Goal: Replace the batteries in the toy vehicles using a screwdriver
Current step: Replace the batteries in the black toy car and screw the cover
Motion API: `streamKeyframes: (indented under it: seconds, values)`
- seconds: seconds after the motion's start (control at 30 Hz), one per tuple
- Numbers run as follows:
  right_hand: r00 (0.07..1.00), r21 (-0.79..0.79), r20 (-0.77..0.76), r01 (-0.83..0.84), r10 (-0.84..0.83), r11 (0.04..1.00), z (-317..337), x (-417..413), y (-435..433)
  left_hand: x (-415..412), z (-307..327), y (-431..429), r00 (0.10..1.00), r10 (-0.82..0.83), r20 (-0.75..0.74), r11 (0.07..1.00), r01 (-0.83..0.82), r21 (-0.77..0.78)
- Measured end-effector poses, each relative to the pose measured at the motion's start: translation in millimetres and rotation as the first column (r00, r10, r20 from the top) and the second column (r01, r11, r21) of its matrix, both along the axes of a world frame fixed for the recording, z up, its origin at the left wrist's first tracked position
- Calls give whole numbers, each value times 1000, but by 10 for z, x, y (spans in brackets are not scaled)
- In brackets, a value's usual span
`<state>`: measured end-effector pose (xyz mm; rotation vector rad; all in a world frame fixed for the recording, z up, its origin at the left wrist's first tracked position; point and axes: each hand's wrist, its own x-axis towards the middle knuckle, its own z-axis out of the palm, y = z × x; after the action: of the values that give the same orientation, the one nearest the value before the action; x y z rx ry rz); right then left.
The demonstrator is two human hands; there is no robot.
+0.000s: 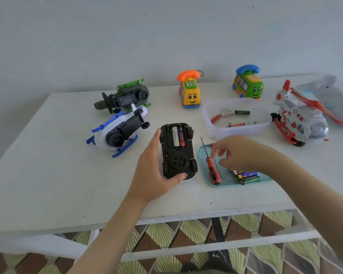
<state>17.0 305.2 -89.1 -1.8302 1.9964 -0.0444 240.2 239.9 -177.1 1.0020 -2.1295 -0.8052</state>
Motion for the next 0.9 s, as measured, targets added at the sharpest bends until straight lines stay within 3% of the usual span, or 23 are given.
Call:
streamKeyframes:
  seconds: [0.07,0.13,0.37,0.67,0.77,0.9]
  values:
    - [988,71,-154,18,-6,997,-5,-27,99,1,-9,-3,1000,-5,2,1000,5,2]
    - [980,56,-196,46,-34,997,-34,-40,153,7,-9,1,1000,-1,0,1000,1,10]
    - [972,-103,-207,88,-107,991,-171,-115,137,6,-2,15,1000,-5,-9,1000,5,16]
    - [975,-121,-202,64,-88,991,-234,-144,138,13,-5,14,1000,-2,-7,1000,2,2]
    - [984,-257,-126,92,-128,962,-233,-131,104,13,-11,18,1000,4,-4,1000,-4,-1]
    - [988,-517,145,114,-45,849,-124,-3,30,9,-19,16,1000,7,-22,1000,-7,5]
